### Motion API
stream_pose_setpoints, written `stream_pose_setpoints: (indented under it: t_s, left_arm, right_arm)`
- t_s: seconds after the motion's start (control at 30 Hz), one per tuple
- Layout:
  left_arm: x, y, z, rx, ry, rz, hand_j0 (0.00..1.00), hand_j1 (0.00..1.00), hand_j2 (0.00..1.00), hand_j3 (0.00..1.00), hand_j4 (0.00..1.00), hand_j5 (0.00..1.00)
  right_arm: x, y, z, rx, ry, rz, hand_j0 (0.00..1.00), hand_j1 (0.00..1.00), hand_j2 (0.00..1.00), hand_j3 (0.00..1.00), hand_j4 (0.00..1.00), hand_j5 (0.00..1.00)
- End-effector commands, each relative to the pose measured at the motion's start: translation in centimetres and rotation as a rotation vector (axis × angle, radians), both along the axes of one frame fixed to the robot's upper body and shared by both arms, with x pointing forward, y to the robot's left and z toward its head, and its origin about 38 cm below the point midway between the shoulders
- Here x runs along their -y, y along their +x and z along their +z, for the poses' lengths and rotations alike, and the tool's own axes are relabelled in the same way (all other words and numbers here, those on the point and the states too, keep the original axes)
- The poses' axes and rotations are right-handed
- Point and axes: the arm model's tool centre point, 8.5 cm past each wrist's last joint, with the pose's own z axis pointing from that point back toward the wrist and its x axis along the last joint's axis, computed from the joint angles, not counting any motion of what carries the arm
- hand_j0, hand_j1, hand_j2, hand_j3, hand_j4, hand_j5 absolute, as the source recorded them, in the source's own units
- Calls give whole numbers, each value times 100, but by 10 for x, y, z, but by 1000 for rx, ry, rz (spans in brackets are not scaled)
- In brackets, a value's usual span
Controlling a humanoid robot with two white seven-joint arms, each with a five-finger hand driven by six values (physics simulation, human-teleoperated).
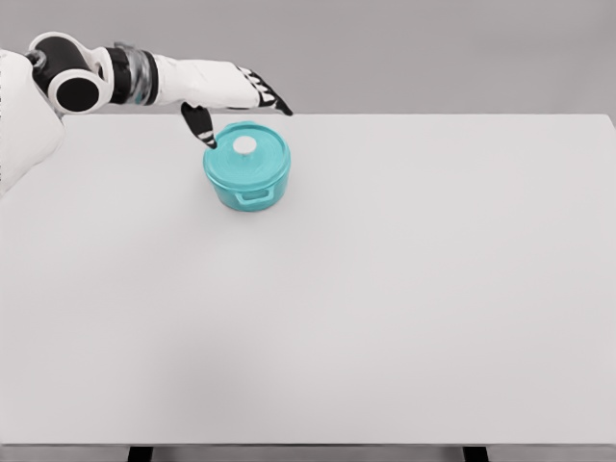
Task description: Open the lid of the pot with left arm
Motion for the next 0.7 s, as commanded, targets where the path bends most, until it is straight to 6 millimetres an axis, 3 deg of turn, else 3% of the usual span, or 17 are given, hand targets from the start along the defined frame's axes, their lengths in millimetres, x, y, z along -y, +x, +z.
stream_pose_setpoints:
  t_s: [0.0,0.27,0.67]
  left_arm:
    - [7,2,-4,3,20,2,97,97,97,97,97,97]
    - [18,8,-28,-19,85,13,89,89,89,89,89,89]
    - [12,11,-33,-23,114,33,82,82,82,82,82,82]
  right_arm:
    - [0,0,0,0,0,0,100,100,100,100,100,100]
    - [0,0,0,0,0,0,100,100,100,100,100,100]
    - [0,0,0,0,0,0,100,100,100,100,100,100]
